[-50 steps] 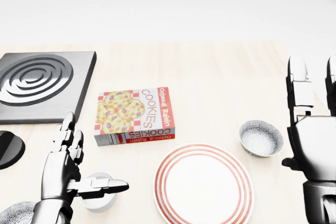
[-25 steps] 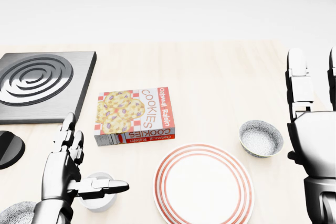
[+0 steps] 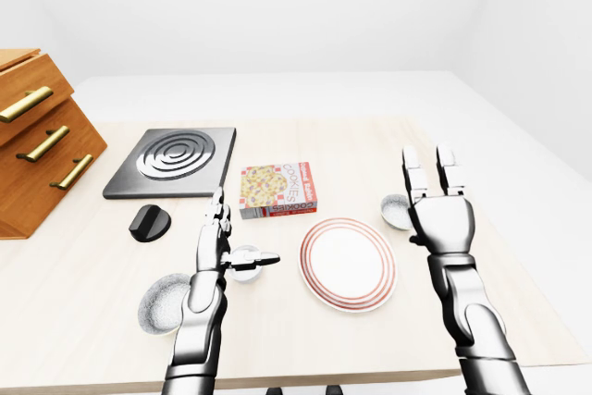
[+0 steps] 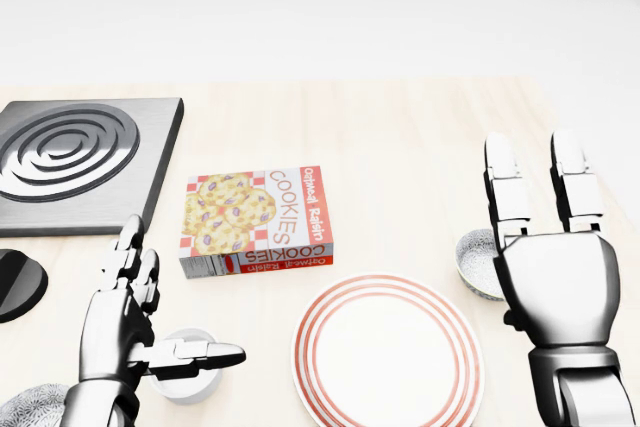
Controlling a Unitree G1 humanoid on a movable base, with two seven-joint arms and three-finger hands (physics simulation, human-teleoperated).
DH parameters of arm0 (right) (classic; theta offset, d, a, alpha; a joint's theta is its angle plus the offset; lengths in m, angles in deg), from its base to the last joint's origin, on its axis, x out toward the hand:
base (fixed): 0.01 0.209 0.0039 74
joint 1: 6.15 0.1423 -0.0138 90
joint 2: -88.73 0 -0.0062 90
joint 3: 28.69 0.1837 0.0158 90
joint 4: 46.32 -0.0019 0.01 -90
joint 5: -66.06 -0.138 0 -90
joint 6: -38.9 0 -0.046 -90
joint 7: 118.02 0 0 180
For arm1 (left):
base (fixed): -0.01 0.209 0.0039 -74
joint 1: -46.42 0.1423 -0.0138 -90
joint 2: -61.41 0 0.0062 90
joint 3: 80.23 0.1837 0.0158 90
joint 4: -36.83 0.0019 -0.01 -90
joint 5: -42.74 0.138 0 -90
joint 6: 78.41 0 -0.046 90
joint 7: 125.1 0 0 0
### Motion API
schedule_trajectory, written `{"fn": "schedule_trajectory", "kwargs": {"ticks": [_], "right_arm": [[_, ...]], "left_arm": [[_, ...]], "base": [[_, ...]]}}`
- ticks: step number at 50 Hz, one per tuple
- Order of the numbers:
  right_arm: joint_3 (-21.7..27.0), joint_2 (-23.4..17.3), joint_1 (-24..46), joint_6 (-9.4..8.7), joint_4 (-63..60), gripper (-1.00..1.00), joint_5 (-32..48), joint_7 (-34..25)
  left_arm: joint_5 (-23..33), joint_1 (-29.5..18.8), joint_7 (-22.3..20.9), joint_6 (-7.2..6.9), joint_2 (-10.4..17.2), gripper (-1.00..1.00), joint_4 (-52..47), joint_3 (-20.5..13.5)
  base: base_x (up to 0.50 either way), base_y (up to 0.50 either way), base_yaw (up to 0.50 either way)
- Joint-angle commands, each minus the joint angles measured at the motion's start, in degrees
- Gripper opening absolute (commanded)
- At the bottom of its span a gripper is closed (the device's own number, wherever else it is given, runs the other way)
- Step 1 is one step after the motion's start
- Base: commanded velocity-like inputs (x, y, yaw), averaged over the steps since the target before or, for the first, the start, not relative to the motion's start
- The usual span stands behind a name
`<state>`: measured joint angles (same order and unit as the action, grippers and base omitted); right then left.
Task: Pick the akita bowl next to the plate and place it on the plate.
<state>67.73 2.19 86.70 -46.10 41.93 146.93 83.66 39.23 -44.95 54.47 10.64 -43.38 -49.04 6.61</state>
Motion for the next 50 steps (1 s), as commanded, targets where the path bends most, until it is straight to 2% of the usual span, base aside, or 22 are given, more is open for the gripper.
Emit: {"fn": "schedule_trajectory", "kwargs": {"ticks": [1,2,4,11,13,19,21,34,35,39,40,44,45,50], "right_arm": [[-2.12,0.12,0.53,0.0,3.61,1.0,0.29,1.39],[-3.51,0.29,2.47,0.0,10.78,1.0,1.22,5.64],[-4.0,-0.04,2.74,0.0,11.62,1.0,1.15,6.27],[-4.29,-0.24,2.75,0.0,11.66,1.0,0.92,6.33],[-3.43,-1.25,4.2,0.0,15.7,1.0,-0.59,7.46],[-3.68,-1.48,4.27,0.0,15.89,1.0,-0.89,7.56],[-2.6,-2.84,6.13,0.0,20.22,1.0,-2.18,8.32],[-3.09,-3.16,6.14,0.0,20.3,1.0,-2.62,8.32],[-2.1,-4.21,8.65,0.0,27.21,1.0,-4.09,8.32],[-2.45,-5.01,9.3,0.0,28.43,1.0,-4.96,8.32],[-2.51,-5.6,10.61,0.0,31.53,1.0,-4.8,8.32],[-3.36,-5.95,11.38,0.0,33.38,1.0,-4.74,8.32],[-3.84,-6.06,12.02,0.0,35.22,1.0,-4.18,8.32],[-4.42,-6.6,13.27,0.0,38.08,1.0,-3.86,8.32]], "left_arm": [[-0.03,-0.01,0.01,-0.03,0.01,1.0,0.03,-0.01],[0.01,-0.04,0.09,0.01,-0.04,1.0,0.07,0.03],[0.02,-0.06,0.11,0.02,-0.04,1.0,0.09,0.04],[0.01,-0.06,0.12,0.03,-0.03,1.0,0.09,0.04],[0.01,0.0,0.09,0.27,-0.05,1.0,0.29,0.05],[0.0,-0.01,0.09,0.28,-0.04,1.0,0.3,0.05],[-0.02,-0.09,0.06,0.36,0.0,1.0,0.47,0.0],[-0.02,-0.1,0.06,0.38,0.01,1.0,0.5,0.0],[0.04,-0.06,0.14,0.36,-0.03,1.0,0.43,0.03],[0.05,-0.13,0.16,0.38,-0.01,1.0,0.58,0.02],[0.04,-0.09,0.2,-0.02,-0.01,1.0,0.16,0.05],[0.06,-0.14,0.18,0.26,-0.01,1.0,0.51,0.03],[0.07,-0.38,0.14,0.85,0.0,1.0,1.33,-0.03],[0.03,-0.3,0.17,0.71,0.0,1.0,1.11,-0.01]], "base": [[0.0,0.0,0.0],[0.0,0.0,0.0],[0.0,0.0,0.0],[0.0,0.0,0.0],[0.0,0.0,0.0],[0.0,0.0,0.0],[0.0,0.0,0.0],[0.0,0.0,0.0],[0.0,0.0,0.0],[0.0,0.0,0.0],[0.0,0.0,0.0],[0.0,0.0,0.0],[0.0,0.0,0.0],[0.0,0.0,0.0]]}}
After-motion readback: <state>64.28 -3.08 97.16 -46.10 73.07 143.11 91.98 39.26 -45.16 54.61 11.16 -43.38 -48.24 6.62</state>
